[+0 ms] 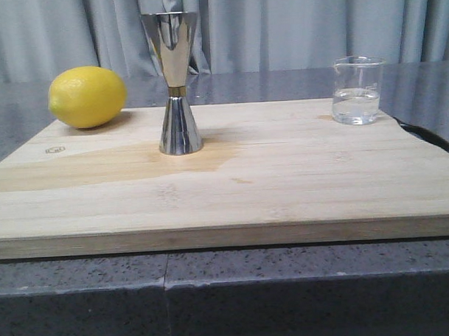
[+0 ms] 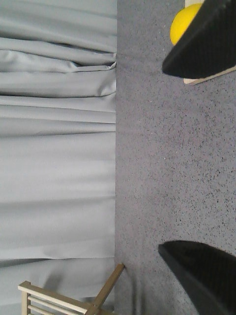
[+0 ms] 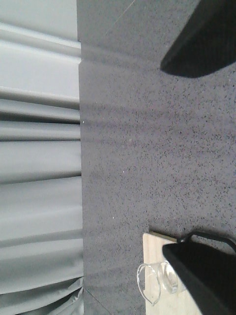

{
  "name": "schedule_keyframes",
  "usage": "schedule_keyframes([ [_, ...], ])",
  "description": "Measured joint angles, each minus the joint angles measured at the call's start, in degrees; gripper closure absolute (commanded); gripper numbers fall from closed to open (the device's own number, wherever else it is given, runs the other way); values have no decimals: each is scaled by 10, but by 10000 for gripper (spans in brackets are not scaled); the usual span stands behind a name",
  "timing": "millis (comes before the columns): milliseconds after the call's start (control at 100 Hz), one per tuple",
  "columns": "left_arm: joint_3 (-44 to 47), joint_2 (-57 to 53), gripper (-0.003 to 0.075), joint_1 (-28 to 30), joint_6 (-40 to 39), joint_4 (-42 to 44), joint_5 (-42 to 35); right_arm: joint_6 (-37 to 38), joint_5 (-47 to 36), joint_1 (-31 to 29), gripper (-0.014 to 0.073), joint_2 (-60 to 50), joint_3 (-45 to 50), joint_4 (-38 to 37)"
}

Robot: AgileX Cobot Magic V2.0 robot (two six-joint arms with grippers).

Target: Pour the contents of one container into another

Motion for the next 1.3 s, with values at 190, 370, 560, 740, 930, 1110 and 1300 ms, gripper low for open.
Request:
schedule_keyframes([
  [190,-30,32,101,0,0,-2,79,0,59,0,-3,23,-30,4],
  [370,-101,102,101,0,39,-26,200,0,98,0,-3,62,-60,7],
  [560,-149,184,101,0,212,-174,282,0,101,0,-3,87,-63,9],
  [740,-156,261,101,0,401,-347,339,0,101,0,-3,92,-63,9],
  [930,-156,345,101,0,558,-491,379,0,101,0,-3,92,-63,10],
  [1110,-156,401,101,0,583,-586,370,0,101,0,-3,92,-63,11],
  [1300,-158,443,101,0,689,-660,362,0,101,0,-3,92,-63,11],
])
